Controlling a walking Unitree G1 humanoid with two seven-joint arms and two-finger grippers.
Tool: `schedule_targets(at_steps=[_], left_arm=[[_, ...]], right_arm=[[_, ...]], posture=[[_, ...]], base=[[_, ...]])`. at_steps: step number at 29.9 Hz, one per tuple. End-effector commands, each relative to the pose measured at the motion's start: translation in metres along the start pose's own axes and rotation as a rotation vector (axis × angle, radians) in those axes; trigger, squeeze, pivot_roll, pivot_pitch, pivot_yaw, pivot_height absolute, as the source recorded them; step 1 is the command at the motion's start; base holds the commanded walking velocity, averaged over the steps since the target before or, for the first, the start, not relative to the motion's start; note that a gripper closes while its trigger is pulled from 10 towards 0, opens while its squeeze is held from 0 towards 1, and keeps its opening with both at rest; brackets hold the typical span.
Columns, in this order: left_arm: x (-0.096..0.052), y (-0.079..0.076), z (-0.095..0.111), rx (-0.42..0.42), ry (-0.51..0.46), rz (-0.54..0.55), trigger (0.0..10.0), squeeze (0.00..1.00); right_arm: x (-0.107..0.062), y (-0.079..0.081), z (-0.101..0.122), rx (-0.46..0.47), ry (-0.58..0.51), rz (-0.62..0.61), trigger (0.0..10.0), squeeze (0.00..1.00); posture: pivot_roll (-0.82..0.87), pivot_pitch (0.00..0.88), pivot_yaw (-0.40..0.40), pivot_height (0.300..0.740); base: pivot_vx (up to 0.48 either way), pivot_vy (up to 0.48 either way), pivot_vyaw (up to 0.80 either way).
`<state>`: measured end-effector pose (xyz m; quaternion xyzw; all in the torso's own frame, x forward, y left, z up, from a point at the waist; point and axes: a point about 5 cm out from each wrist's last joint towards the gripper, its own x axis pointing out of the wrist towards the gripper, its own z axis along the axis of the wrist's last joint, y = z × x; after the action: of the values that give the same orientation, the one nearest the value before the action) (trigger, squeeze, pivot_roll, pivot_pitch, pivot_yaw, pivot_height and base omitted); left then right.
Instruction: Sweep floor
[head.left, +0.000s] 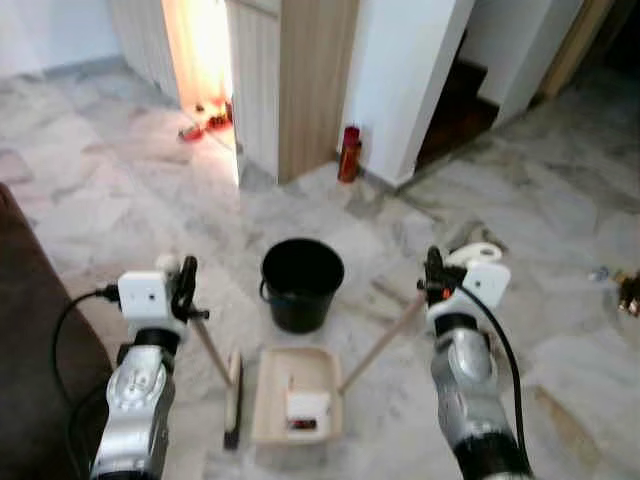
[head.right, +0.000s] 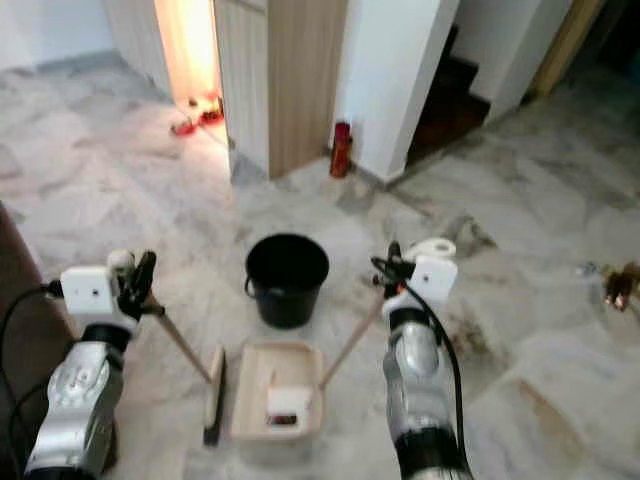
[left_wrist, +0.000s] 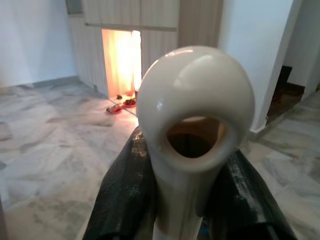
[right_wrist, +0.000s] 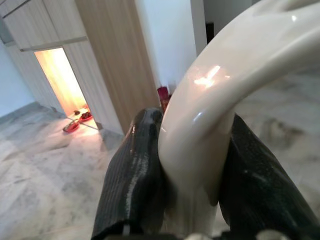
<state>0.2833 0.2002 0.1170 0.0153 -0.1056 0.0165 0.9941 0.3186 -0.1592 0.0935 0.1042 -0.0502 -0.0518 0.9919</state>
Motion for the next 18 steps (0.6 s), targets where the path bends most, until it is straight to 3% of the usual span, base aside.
schedule_targets(at_steps=[1, 9, 15, 18], left_arm=[[0.004, -0.007, 0.01, -0.008, -0.05, -0.022, 10.0, 0.0], [0.005, -0.009, 0.01, 0.003, -0.051, -0.037, 10.0, 0.0], [0.006, -0.011, 0.01, -0.002, -0.051, -0.04, 10.0, 0.0], [0.006, -0.011, 0.01, -0.002, -0.051, -0.039, 10.0, 0.0]], right_arm=[[0.003, -0.003, 0.013, 0.009, -0.059, -0.009, 10.0, 0.0], [0.009, -0.004, 0.018, -0.021, -0.079, -0.001, 10.0, 0.0], [0.022, -0.013, 0.034, -0.133, -0.128, 0.007, 10.0, 0.0], [0.028, -0.017, 0.042, -0.139, -0.151, -0.001, 10.0, 0.0]], posture=[[0.06, 0.0, -0.068, 0.74], [0.06, 0.0, -0.07, 0.74], [0.06, 0.0, -0.072, 0.74], [0.06, 0.0, -0.072, 0.74]], base=[[0.0, 0.0, 0.0], [0.0, 0.0, 0.0], [0.0, 0.0, 0.0], [0.0, 0.0, 0.0]])
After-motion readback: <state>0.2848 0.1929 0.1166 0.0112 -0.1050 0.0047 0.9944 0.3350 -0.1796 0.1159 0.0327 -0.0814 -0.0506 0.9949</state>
